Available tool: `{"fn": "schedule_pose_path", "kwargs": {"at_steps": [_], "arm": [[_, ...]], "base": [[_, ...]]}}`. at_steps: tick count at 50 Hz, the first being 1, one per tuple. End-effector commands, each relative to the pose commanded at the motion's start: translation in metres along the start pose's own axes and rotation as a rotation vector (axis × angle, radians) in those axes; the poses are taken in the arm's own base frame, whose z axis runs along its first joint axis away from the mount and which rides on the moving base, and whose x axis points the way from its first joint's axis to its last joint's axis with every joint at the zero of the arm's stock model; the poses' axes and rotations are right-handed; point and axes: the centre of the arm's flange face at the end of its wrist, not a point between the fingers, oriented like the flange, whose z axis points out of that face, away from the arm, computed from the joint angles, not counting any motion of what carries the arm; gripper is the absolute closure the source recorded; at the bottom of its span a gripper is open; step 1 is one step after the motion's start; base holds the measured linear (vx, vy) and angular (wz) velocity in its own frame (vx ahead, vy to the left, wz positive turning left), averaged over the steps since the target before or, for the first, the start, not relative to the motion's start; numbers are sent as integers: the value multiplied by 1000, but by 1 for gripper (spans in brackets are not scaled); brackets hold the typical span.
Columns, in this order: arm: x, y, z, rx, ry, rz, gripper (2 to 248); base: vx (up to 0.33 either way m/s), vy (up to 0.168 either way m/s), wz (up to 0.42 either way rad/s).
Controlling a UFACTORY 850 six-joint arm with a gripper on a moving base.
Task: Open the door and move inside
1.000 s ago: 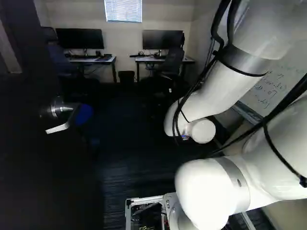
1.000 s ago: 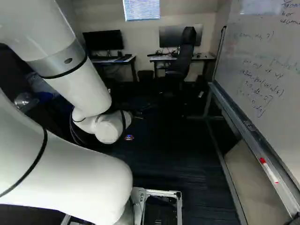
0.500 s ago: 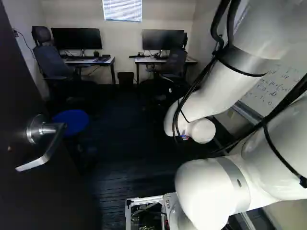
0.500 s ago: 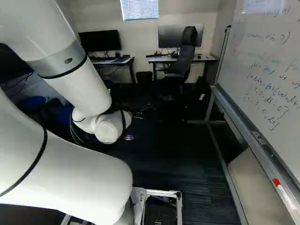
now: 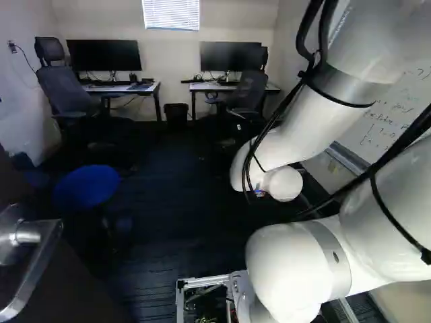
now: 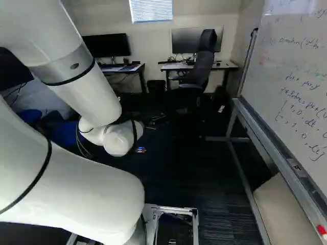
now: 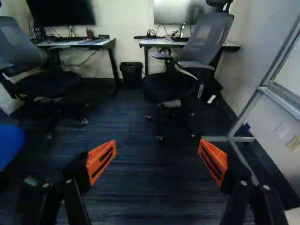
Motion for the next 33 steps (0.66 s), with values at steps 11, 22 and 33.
{"fn": "schedule_pose_path", "kwargs": {"at_steps": [11,22,33], "arm": [[2,0,4,0,-2,0,3],[2,0,4,0,-2,0,3],[2,0,4,0,-2,0,3]], "base": [[128,4,-6],[-11,-1,-1],[0,0,0]]}}
